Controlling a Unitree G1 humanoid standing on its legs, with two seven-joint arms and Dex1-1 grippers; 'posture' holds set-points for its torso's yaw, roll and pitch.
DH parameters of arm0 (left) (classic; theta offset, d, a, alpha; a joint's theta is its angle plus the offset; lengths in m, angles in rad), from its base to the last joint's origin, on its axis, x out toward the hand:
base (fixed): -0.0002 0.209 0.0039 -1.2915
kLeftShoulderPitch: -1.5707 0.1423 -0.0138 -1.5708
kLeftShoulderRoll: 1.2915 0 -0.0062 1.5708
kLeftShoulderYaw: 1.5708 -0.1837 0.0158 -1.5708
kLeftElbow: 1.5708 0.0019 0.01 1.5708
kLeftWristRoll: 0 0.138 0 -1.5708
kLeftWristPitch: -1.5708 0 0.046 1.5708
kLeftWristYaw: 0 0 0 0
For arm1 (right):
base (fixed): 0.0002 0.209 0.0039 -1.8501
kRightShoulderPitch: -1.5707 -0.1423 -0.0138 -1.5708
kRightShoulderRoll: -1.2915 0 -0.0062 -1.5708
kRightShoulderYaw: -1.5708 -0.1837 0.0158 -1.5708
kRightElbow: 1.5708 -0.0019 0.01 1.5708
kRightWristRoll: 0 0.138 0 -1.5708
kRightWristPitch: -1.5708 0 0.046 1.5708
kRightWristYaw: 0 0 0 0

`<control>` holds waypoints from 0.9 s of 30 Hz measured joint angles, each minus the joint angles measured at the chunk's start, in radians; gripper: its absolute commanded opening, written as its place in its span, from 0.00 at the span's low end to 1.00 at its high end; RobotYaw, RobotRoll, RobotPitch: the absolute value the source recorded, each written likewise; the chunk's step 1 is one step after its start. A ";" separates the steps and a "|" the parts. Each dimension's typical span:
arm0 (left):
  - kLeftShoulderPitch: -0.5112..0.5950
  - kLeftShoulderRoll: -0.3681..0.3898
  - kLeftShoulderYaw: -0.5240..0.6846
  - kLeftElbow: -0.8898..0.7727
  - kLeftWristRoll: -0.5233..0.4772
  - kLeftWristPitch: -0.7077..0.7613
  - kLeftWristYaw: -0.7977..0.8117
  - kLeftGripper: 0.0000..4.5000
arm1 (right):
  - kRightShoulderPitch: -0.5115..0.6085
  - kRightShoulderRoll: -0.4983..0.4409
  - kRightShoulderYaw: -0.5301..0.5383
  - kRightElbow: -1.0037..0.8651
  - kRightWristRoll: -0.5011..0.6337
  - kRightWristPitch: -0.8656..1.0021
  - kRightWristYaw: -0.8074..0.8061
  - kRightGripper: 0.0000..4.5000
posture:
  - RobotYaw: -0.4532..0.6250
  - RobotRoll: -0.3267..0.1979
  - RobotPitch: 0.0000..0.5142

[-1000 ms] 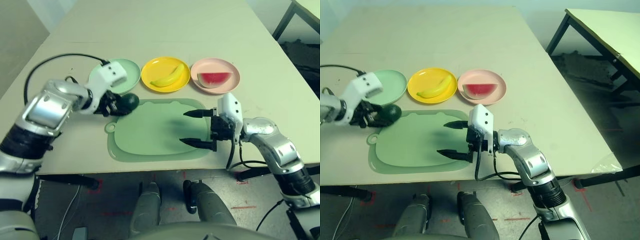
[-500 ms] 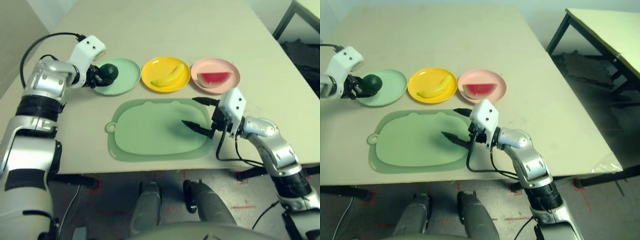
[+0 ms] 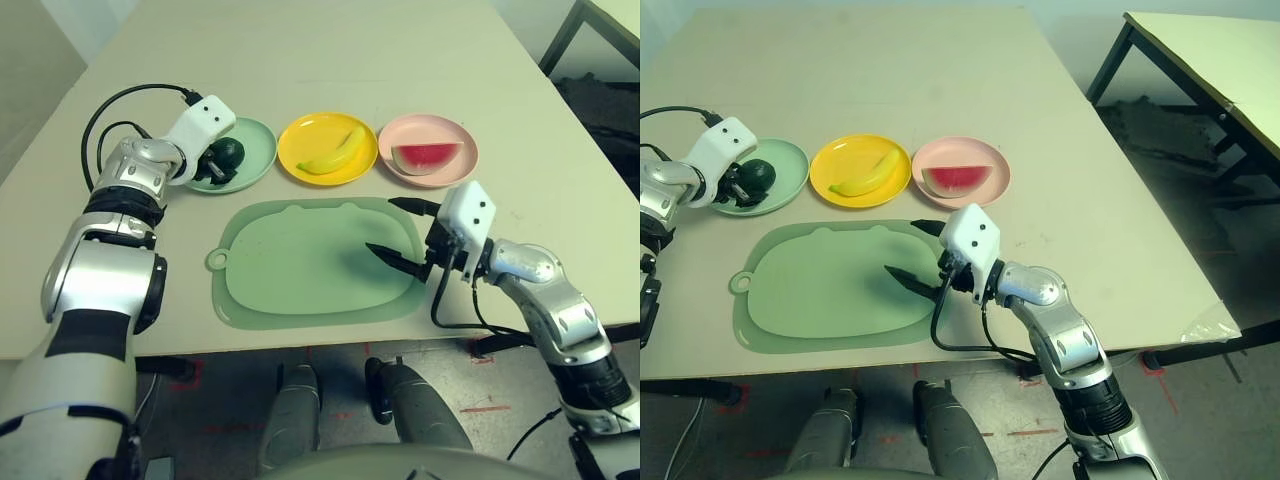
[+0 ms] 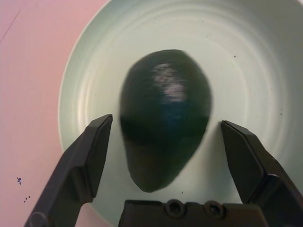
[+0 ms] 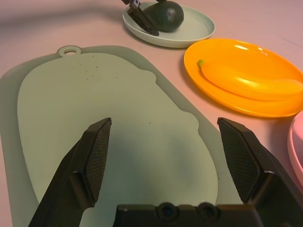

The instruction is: Place the fruits into color-matched plates.

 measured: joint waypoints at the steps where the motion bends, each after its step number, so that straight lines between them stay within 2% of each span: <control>1: -0.007 0.008 0.010 0.000 -0.004 0.003 -0.011 1.00 | -0.003 0.000 -0.002 0.002 0.002 0.000 0.000 1.00 | 0.32 0.62 0.38; 5: -0.047 0.086 0.117 -0.053 -0.076 0.059 -0.077 1.00 | -0.010 0.009 -0.057 0.041 0.023 -0.005 -0.015 1.00 | 0.36 0.62 0.37; 7: -0.022 0.148 0.191 -0.172 -0.142 0.141 -0.134 1.00 | 0.009 0.023 -0.117 0.072 0.041 -0.031 -0.038 1.00 | 0.38 0.62 0.37; 9: 0.104 0.220 0.282 -0.390 -0.231 0.257 -0.202 1.00 | 0.056 0.034 -0.178 0.107 0.047 -0.065 -0.066 1.00 | 0.40 0.62 0.37; 11: 0.362 0.267 0.410 -0.666 -0.337 0.398 -0.249 1.00 | 0.113 0.042 -0.242 0.149 0.049 -0.098 -0.101 1.00 | 0.42 0.62 0.38; 12: 0.483 0.264 0.478 -0.786 -0.386 0.464 -0.251 1.00 | 0.132 0.043 -0.267 0.166 0.049 -0.117 -0.111 1.00 | 0.43 0.62 0.39; 14: 0.719 0.199 0.618 -1.012 -0.482 0.598 -0.222 1.00 | 0.163 0.042 -0.319 0.220 0.045 -0.174 -0.126 1.00 | 0.45 0.62 0.39; 17: 0.891 0.102 0.767 -1.229 -0.568 0.680 -0.137 1.00 | 0.157 0.045 -0.362 0.308 0.042 -0.254 -0.148 1.00 | 0.46 0.62 0.39; 20: 0.991 0.011 0.847 -1.347 -0.604 0.667 -0.050 1.00 | 0.142 0.035 -0.410 0.430 0.041 -0.312 -0.164 1.00 | 0.49 0.62 0.38; 23: 1.058 -0.062 0.874 -1.360 -0.618 0.643 0.021 1.00 | 0.125 0.005 -0.440 0.552 0.039 -0.373 -0.161 1.00 | 0.51 0.62 0.37; 27: 1.084 -0.099 0.881 -1.333 -0.620 0.576 0.089 1.00 | 0.061 -0.047 -0.473 0.752 0.035 -0.461 -0.148 1.00 | 0.52 0.62 0.35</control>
